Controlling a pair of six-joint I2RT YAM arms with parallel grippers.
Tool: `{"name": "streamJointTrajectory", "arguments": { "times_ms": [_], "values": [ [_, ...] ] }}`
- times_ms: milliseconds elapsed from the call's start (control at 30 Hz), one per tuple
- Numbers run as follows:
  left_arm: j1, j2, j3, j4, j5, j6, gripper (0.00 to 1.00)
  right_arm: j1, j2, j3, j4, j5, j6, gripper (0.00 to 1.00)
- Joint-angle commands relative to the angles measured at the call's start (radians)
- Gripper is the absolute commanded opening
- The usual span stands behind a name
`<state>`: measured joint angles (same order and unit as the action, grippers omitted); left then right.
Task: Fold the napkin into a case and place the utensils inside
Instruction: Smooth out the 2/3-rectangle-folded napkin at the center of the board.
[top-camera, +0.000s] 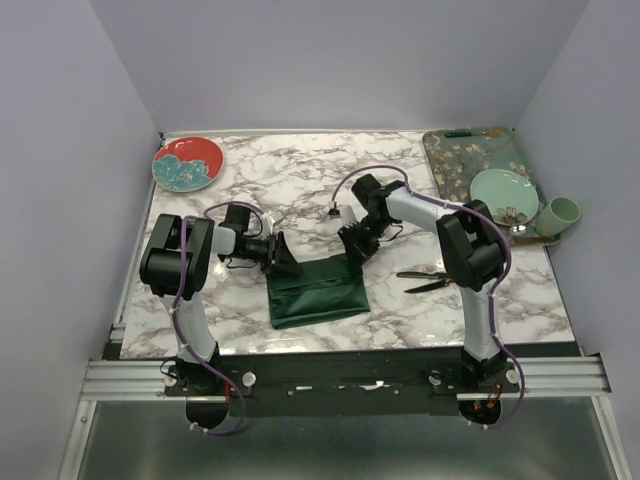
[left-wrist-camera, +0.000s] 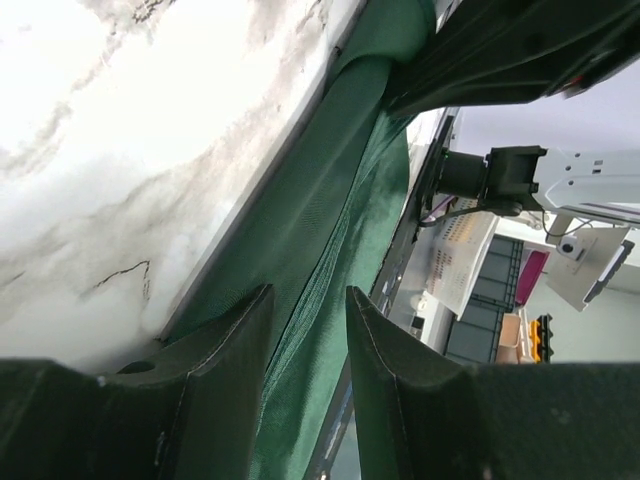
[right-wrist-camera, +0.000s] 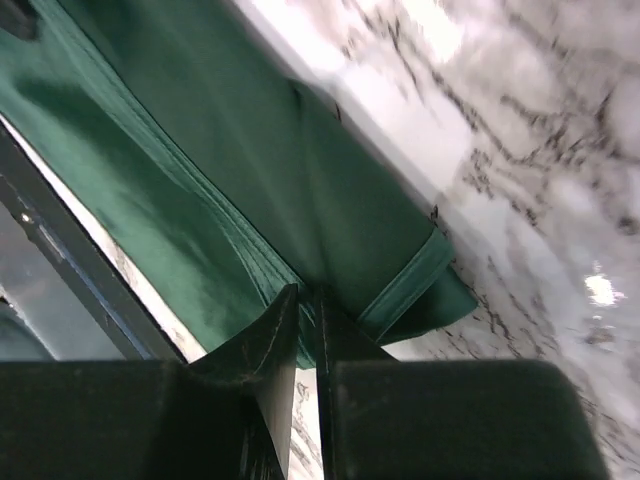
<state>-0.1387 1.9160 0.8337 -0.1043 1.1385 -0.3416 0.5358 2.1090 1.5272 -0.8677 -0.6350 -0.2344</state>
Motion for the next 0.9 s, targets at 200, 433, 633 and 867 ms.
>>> {"name": "streamJointTrajectory", "arguments": {
  "times_ms": [200, 433, 633, 867],
  "values": [
    [0.037, 0.061, 0.011, -0.021, -0.163, 0.050, 0.50, -0.023, 0.092, -0.067, 0.044, 0.017, 0.084, 0.18],
    [0.063, 0.077, 0.071, 0.020, -0.138, 0.019, 0.51, -0.068, 0.163, 0.014, 0.039, 0.029, 0.129, 0.18],
    [0.064, -0.009, 0.171, 0.012, -0.071, 0.018, 0.51, -0.082, 0.175, 0.103, 0.024, 0.067, 0.118, 0.18],
    [-0.012, -0.054, 0.088, 0.273, -0.043, -0.256, 0.50, -0.082, 0.174, 0.131, 0.030, 0.048, 0.107, 0.18]
  ]
}}
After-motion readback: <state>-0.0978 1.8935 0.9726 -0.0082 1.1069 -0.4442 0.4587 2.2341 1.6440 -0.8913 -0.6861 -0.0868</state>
